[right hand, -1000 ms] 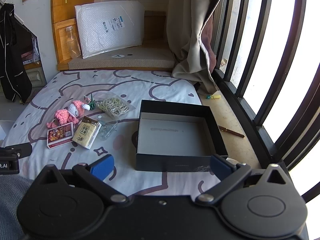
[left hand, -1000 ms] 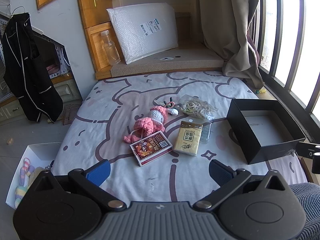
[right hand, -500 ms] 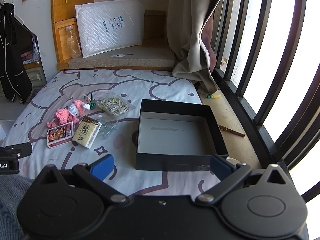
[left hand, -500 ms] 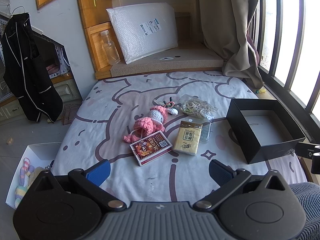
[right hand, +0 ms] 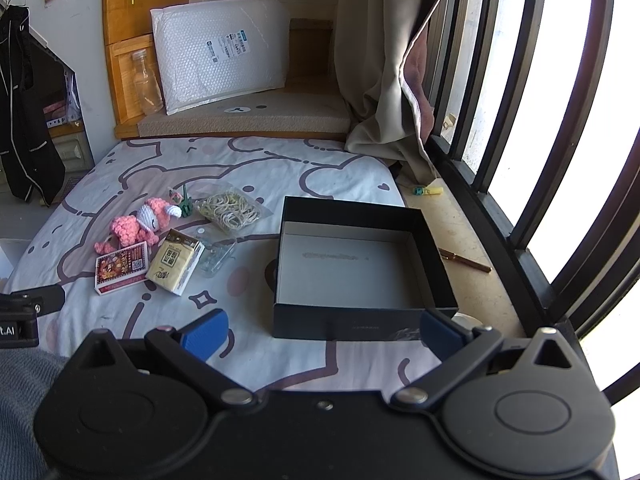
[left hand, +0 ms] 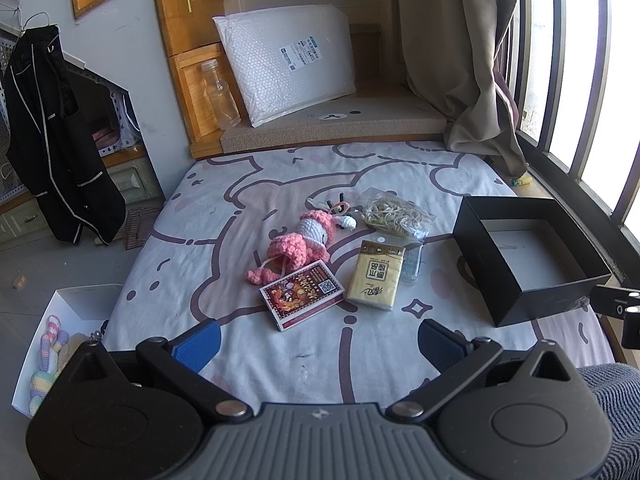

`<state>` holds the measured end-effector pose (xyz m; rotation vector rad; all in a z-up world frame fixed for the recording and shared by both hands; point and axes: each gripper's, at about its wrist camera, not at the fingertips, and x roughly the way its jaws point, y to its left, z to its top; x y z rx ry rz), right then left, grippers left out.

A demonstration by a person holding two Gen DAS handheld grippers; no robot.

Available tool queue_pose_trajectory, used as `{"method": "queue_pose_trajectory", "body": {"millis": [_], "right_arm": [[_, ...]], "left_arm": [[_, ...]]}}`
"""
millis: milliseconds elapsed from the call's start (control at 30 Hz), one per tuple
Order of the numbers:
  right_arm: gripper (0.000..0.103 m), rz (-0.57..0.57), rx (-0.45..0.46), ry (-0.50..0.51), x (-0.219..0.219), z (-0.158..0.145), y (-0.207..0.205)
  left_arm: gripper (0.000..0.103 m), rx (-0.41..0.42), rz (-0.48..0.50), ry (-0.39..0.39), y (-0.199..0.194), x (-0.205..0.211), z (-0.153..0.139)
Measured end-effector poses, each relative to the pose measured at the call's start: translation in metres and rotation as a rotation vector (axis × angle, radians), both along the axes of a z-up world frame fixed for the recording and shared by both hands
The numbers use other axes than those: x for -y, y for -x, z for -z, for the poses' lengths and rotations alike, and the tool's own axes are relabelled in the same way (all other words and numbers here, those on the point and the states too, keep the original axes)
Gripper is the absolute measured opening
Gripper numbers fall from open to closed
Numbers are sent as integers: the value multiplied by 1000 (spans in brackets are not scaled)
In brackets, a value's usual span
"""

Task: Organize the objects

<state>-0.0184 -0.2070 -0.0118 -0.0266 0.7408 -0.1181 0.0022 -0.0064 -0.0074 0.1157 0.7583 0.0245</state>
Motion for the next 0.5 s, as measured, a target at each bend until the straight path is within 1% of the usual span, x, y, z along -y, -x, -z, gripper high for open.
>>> {"method": "queue_pose_trajectory", "body": {"millis": [500], "right_arm": [[103, 0, -2, 0, -1, 2, 0]], "left_arm": [[103, -1, 3, -2, 0, 2, 2]]}}
